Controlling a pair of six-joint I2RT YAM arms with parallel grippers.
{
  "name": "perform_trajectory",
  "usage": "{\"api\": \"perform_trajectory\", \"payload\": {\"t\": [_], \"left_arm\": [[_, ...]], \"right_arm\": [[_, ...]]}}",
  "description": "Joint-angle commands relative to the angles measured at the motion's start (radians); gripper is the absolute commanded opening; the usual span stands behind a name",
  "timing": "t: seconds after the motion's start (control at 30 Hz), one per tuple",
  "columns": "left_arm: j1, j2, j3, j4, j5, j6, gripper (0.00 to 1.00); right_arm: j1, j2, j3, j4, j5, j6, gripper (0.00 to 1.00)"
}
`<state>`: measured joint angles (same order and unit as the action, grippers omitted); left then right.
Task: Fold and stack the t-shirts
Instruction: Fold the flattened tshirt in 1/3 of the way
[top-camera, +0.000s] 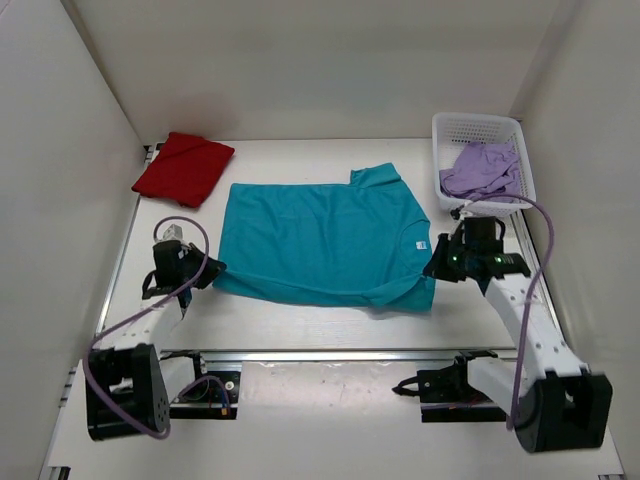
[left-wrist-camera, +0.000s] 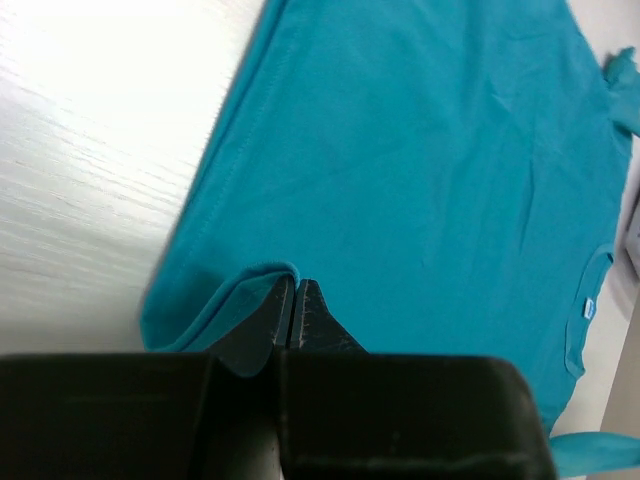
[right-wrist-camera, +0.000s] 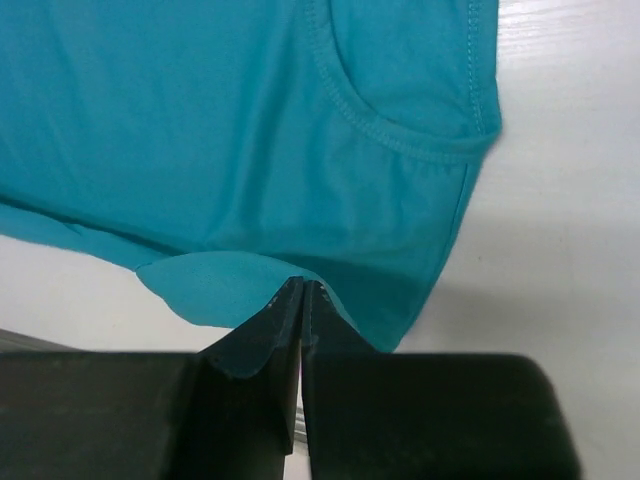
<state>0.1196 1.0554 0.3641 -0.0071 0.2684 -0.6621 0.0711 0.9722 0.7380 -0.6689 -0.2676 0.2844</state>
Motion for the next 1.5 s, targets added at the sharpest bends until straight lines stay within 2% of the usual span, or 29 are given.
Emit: {"api": "perform_trajectory", "payload": {"t": [0.0,0.17,0.37,0.57,0.77,0.83,0.87,0.9,0.93,0.97,1.03,1.1,1.13,1.2,1.23,1.33,1.37,1.47], "left_arm": [[0.023,0.098,0.05,0.091,-0.029,-0.043,0.0],[0.002,0.192,0.088,0.145,-0.066,-0.09,0.0],[0.029,0.195,0.101,0.188,-0.084,-0.142,0.0],[0.002,0.297,0.157,0.205,-0.103,-0.131,0.0],[0.012,0.399,0.191,0.236,-0.116,-0.152,0.0],[0.015,0.408,0.197,0.239,-0.117,-0.151,0.1],[0.017,0.411,0.193,0.243,-0.1,-0.157,0.21],[0.031,0.402,0.19,0.249,-0.078,-0.166,0.27],[0.034,0.381,0.176,0.257,-0.071,-0.168,0.48],[0.034,0.342,0.167,0.246,-0.063,-0.165,0.57],[0.023,0.26,0.147,0.224,-0.116,-0.145,0.59],[-0.032,0.14,0.105,0.207,-0.135,-0.128,0.44],[-0.055,0.118,0.099,0.196,-0.153,-0.12,0.43],[-0.106,0.068,0.046,0.188,-0.149,-0.105,0.42],[-0.147,0.039,0.032,0.197,-0.138,-0.113,0.42],[-0.173,0.066,-0.02,0.265,-0.083,-0.145,0.39],[-0.184,0.095,-0.021,0.294,-0.075,-0.155,0.38],[-0.219,0.172,0.002,0.369,-0.038,-0.2,0.37]], "right_arm": [[0.012,0.162,0.07,0.155,0.011,-0.025,0.0],[-0.01,0.359,0.219,0.204,0.031,-0.021,0.0],[-0.013,0.532,0.389,0.215,0.038,-0.019,0.0],[-0.042,0.678,0.474,0.264,0.033,-0.019,0.0],[-0.07,0.747,0.471,0.387,0.015,0.029,0.01],[-0.045,0.793,0.503,0.391,0.036,0.021,0.0],[-0.036,0.816,0.532,0.388,0.041,0.022,0.0],[-0.025,0.824,0.553,0.371,0.047,0.033,0.05],[-0.016,0.829,0.558,0.364,0.044,0.048,0.13],[0.001,0.821,0.546,0.37,0.051,0.065,0.26],[0.013,0.754,0.482,0.387,0.094,0.085,0.32],[0.024,0.635,0.385,0.464,0.128,0.142,0.41],[0.024,0.604,0.32,0.483,0.134,0.151,0.42],[0.024,0.472,0.207,0.538,0.153,0.196,0.4],[0.021,0.441,0.125,0.58,0.153,0.231,0.33],[0.015,0.304,-0.062,0.664,0.134,0.294,0.04],[0.012,0.268,-0.115,0.689,0.14,0.3,0.0],[-0.01,0.189,-0.202,0.683,0.165,0.302,0.02]]}}
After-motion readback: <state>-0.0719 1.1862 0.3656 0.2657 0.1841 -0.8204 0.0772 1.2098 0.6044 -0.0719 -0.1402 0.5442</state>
